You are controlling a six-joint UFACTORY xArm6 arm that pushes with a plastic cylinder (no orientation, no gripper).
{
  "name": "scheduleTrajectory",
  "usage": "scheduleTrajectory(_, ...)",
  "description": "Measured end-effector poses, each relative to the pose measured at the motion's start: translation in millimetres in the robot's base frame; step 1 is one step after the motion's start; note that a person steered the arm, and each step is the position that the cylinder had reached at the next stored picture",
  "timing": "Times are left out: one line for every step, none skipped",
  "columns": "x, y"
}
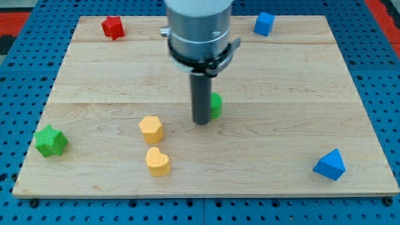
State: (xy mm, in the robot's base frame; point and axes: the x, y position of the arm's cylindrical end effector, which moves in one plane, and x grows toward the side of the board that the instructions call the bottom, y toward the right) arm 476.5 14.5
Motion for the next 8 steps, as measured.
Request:
scheduleTrajectory(-25.8, 42.5)
scheduleTrajectory(-24.5, 29.8)
scheduleTrajectory(-14.6, -4.7)
scheduleTrajectory(-14.6, -18.6)
scheduleTrajectory(-28.1, -32.2)
scheduleTrajectory(-38.1, -34.9)
scheduleTrajectory(-21.2, -12.8)
scheduleTrajectory(-14.7, 36.9)
